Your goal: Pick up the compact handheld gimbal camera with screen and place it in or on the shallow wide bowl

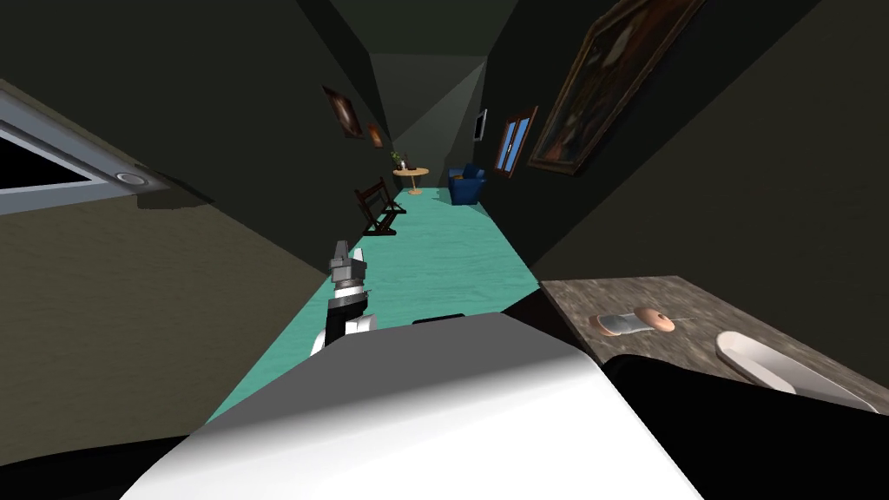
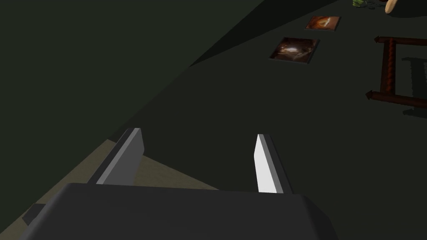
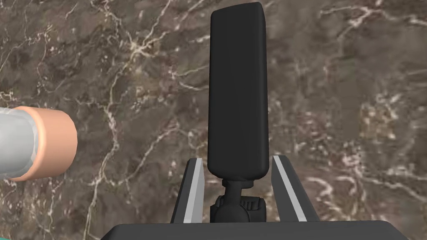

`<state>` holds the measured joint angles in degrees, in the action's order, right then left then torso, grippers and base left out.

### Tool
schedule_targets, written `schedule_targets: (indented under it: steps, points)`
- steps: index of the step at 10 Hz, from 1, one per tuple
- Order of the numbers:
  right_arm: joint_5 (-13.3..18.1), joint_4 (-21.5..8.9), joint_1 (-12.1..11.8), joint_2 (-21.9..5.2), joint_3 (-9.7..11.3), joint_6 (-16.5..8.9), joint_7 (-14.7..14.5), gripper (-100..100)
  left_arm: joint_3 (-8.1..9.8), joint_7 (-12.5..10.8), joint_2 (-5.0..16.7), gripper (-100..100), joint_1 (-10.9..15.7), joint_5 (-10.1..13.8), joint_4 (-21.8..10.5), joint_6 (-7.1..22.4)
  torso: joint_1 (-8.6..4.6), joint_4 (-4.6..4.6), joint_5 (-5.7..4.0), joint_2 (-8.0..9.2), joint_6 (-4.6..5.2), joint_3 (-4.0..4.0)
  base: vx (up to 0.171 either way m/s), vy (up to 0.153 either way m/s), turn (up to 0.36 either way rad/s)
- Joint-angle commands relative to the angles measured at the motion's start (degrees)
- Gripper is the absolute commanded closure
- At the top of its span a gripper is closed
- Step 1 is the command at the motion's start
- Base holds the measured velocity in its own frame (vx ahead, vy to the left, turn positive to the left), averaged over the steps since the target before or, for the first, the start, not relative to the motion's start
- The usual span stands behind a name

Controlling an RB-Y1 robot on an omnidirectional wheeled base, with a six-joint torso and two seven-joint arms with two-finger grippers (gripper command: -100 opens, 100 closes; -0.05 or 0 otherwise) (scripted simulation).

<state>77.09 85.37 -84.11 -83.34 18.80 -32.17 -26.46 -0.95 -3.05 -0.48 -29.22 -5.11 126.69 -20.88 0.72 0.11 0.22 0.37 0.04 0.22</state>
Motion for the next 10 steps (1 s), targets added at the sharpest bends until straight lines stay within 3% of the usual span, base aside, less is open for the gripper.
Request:
schedule_targets:
  steps: [1, 5, 10]
  points:
    - [1.5, -1.5, -0.1, -0.3, -0.4, -0.3, 1.9, 100, 0.00, 0.0, 0.0, 0, 0.0, 0.0, 0.0, 0.0, 0.00, 0.00, 0.00, 0.00, 0.00, 0.00, -0.172, 0.130, 0.128]
    - [5.0, -4.3, -1.3, -2.2, -2.2, -1.0, 7.2, 100, 0.01, 0.0, 0.0, 0, 0.0, 0.0, 0.0, 0.0, -0.18, 0.00, -0.03, 0.01, 0.00, 0.01, -0.110, 0.108, 0.134]
    - [11.2, -8.9, -2.9, -4.9, -4.3, -1.9, 16.4, 100, 0.01, 0.0, 0.0, 0, 0.0, 0.0, 0.0, 0.0, -0.24, 0.02, 0.01, -0.04, -0.09, 0.00, -0.098, 0.083, 0.145]
